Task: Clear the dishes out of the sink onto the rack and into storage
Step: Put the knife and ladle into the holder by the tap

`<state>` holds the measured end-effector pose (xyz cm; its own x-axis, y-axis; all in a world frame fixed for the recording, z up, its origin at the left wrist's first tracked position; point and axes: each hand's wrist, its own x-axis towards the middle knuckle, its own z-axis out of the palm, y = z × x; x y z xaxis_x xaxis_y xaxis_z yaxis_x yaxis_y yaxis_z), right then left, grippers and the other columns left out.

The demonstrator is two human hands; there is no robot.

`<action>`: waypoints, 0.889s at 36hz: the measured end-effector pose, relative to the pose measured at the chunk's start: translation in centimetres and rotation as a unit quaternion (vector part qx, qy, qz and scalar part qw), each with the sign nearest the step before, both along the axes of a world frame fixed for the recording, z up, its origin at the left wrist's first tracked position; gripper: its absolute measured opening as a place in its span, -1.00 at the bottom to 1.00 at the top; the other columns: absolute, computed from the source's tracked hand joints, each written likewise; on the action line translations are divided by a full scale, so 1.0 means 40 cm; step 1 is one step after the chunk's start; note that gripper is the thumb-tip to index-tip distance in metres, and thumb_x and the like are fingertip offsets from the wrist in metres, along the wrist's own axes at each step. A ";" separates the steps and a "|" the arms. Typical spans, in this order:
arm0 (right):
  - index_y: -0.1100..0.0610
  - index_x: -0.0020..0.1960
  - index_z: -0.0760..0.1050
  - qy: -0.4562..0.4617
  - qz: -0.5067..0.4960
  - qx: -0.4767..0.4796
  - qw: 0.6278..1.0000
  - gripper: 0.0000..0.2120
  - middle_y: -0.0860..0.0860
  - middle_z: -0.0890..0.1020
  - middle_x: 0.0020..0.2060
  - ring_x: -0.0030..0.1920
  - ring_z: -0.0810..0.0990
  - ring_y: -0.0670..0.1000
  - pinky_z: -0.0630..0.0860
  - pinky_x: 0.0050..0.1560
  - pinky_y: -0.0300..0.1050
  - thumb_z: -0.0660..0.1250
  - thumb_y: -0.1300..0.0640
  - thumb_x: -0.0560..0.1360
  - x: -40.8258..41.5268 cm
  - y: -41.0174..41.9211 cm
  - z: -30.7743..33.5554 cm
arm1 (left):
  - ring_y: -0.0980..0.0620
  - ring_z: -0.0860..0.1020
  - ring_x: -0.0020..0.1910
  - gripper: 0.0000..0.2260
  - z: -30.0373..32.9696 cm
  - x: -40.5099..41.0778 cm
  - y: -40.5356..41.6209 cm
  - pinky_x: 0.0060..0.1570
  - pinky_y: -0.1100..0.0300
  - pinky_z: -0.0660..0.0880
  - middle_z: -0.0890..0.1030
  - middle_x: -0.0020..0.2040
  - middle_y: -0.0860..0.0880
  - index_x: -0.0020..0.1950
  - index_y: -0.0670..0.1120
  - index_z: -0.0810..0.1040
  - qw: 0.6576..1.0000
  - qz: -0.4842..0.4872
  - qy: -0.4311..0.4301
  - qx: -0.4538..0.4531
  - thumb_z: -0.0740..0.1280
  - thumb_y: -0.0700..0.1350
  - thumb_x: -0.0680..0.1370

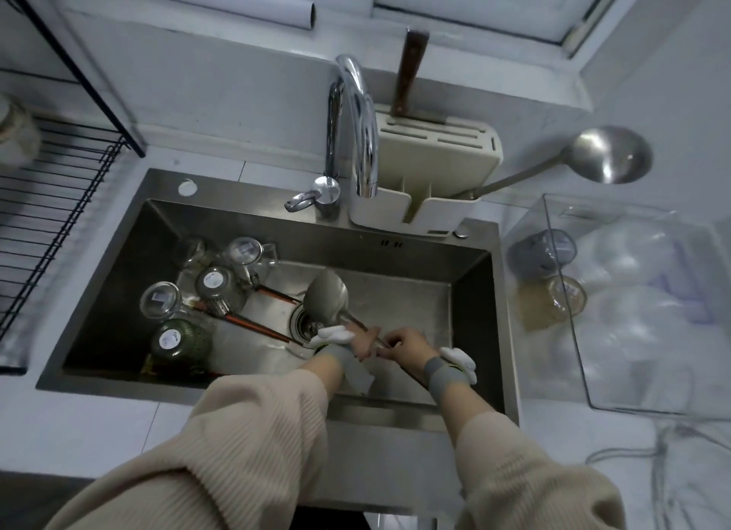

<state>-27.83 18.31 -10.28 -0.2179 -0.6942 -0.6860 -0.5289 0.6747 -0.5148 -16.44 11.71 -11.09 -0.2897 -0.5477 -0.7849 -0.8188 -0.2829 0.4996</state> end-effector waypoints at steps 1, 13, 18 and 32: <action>0.17 -0.15 0.54 -0.012 -0.018 -0.017 1.000 -0.93 0.09 0.48 -0.24 -0.18 0.43 -0.01 0.30 -0.19 -0.21 0.42 0.22 0.49 -0.005 0.006 0.007 | -0.11 0.51 -0.05 -0.65 0.004 -0.007 0.001 0.13 0.05 0.47 0.54 -0.08 -0.16 -0.30 -0.07 0.36 1.000 -0.004 0.007 -0.012 0.18 0.05 0.64; 0.30 0.05 0.61 -0.025 -0.154 -0.154 0.976 -0.86 0.25 0.63 -0.14 -0.14 0.53 0.05 0.47 -0.05 -0.07 0.36 0.30 0.51 -0.065 0.058 0.144 | 0.00 0.57 -0.07 -0.90 0.118 -0.079 0.076 -0.14 0.19 0.39 0.60 -0.03 0.01 0.00 0.03 0.56 0.952 -0.022 0.184 -0.245 0.25 -0.03 0.60; 0.22 0.10 0.59 0.087 -0.173 -0.248 0.949 -0.79 0.13 0.63 0.00 0.02 0.59 0.05 0.53 0.09 -0.04 0.24 0.34 0.54 -0.068 0.048 0.201 | 0.02 0.55 -0.09 -0.89 0.217 -0.135 0.067 -0.13 0.13 0.46 0.54 -0.01 0.02 0.05 -0.03 0.55 0.902 -0.042 0.229 -0.362 0.24 -0.09 0.61; 0.22 0.03 0.52 0.199 -0.191 -0.457 0.846 -0.88 0.16 0.63 -0.12 -0.16 0.57 0.07 0.52 -0.13 -0.02 0.22 0.29 0.56 -0.106 -0.161 0.448 | -0.02 0.55 -0.16 -0.85 0.536 -0.219 -0.054 -0.16 0.05 0.47 0.54 0.00 -0.02 0.03 -0.08 0.58 0.787 0.101 0.354 -0.495 0.26 -0.06 0.61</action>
<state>-32.07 11.85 7.62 -0.6333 -0.7215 0.2798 -0.6163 0.2515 -0.7463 -25.20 9.54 10.36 -0.2905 -0.8810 0.3735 -0.2251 0.4423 0.8682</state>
